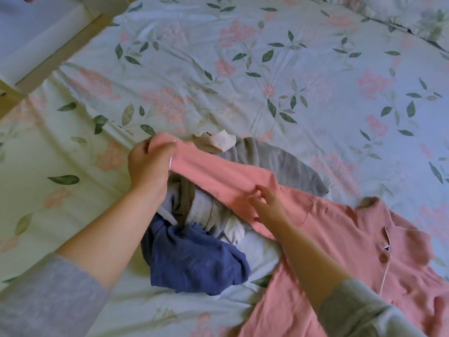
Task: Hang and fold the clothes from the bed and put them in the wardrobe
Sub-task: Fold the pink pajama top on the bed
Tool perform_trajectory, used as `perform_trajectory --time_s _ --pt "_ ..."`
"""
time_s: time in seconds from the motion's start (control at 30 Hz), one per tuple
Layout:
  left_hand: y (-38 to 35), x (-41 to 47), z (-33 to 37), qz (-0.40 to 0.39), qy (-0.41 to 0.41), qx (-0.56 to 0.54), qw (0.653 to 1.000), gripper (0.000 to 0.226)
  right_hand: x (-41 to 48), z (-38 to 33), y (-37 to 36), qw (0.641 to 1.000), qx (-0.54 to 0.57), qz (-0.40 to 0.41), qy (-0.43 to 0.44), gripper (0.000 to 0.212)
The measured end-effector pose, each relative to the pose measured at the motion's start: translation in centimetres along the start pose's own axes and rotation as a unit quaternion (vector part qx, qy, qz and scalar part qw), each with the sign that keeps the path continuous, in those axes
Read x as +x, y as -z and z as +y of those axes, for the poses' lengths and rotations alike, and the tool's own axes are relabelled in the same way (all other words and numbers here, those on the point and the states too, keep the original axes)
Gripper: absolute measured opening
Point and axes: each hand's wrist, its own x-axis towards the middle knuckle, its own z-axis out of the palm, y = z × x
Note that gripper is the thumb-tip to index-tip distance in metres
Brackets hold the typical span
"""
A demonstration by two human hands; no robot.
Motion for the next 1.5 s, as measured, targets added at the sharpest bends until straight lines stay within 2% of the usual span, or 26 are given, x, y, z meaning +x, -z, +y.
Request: perform_trajectory --time_s 0.07,0.13,0.2,0.23,0.3,0.33,0.5,0.6,0.73,0.93,1.07,1.2,1.37,1.5 --pt "0.0 -0.5 0.6 -0.026 -0.093 0.047 0.994 0.016 0.1 0.7 0.1 0.999 0.051 -0.006 -0.004 0.044" --pt "-0.5 -1.3 1.0 -0.048 -0.181 0.087 0.979 0.022 0.1 1.5 0.8 0.999 -0.006 0.049 0.006 0.041" --pt "-1.2 -1.8 1.2 -0.079 -0.213 0.090 0.970 0.027 0.0 2.6 1.4 0.996 -0.029 0.071 -0.036 0.046" --pt "-1.6 -2.0 1.3 -0.085 -0.216 0.088 0.969 0.028 -0.3 2.9 1.5 0.995 0.008 0.057 -0.077 0.049" --pt "-1.7 -2.5 1.9 -0.088 -0.214 0.079 0.970 0.033 -1.2 2.6 1.2 0.972 0.153 -0.006 -0.179 0.043" --pt "-1.7 -2.8 2.2 -0.092 -0.213 0.078 0.969 0.035 -1.7 2.2 1.1 0.957 0.209 -0.024 -0.198 0.038" --pt "-2.5 -5.2 2.9 -0.117 -0.219 0.077 0.966 0.041 -2.6 2.0 3.6 0.947 0.282 0.042 -0.148 0.025" --pt "-3.5 -7.8 2.8 -0.139 -0.227 0.078 0.961 0.041 -4.4 3.2 5.5 0.942 0.303 0.045 -0.139 0.007" --pt "-5.7 -11.7 2.7 -0.169 -0.228 0.069 0.956 0.037 -7.1 5.5 9.2 0.926 0.345 0.077 -0.130 0.015" --pt "-10.7 -20.5 1.0 -0.275 -0.226 0.080 0.931 0.036 -11.3 8.9 15.7 0.887 0.420 0.133 -0.141 0.013" --pt "-13.8 -26.1 -1.6 -0.329 -0.237 0.109 0.908 0.036 -13.9 11.5 19.5 0.869 0.449 0.154 -0.137 0.014" --pt "-16.7 -31.4 -5.9 -0.389 -0.201 0.113 0.892 0.039 -16.4 15.6 24.2 0.855 0.466 0.186 -0.131 0.016" --pt "-18.7 -36.0 -13.7 -0.527 -0.128 0.211 0.813 0.041 -17.6 21.6 27.2 0.854 0.447 0.209 -0.165 0.012" --pt "-17.5 -36.2 -19.3 -0.505 -0.100 0.277 0.812 0.032 -17.0 25.1 27.3 0.881 0.376 0.190 -0.218 0.014"
